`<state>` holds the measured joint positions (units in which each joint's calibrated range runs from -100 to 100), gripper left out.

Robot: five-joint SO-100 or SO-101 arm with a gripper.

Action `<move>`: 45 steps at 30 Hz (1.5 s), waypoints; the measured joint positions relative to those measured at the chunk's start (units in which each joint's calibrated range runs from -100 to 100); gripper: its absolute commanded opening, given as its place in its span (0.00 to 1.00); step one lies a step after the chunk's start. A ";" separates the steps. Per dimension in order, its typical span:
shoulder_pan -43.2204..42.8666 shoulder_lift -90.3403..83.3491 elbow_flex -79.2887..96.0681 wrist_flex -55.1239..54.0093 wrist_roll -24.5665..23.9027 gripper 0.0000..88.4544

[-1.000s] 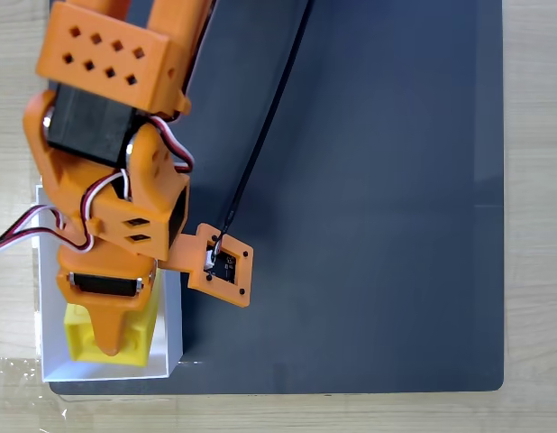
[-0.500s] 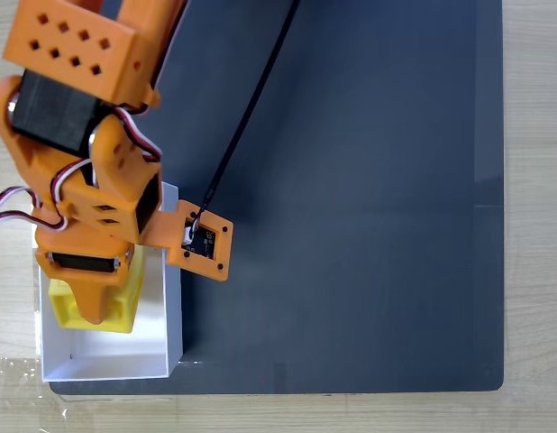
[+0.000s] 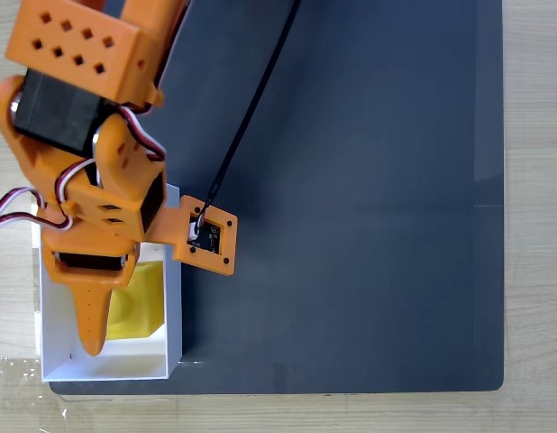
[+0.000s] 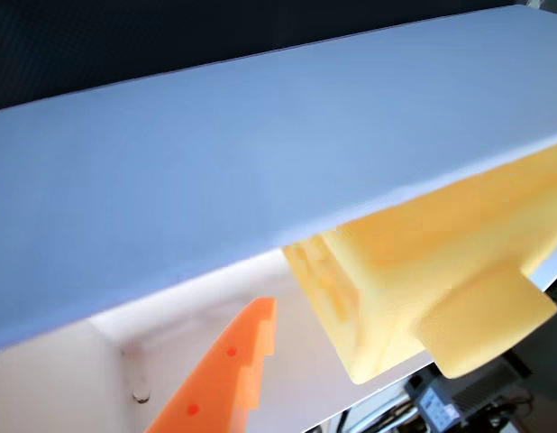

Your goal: Grasp a yellow block and put it in the box

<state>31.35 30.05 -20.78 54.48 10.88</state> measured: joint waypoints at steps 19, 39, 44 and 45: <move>-7.11 -28.82 0.00 14.11 -9.46 0.04; -21.95 -91.95 51.04 17.83 -12.78 0.07; -22.85 -110.91 78.41 9.69 -12.78 0.07; -22.67 -114.37 83.29 8.91 -12.78 0.07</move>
<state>8.68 -84.32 62.51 63.39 -1.90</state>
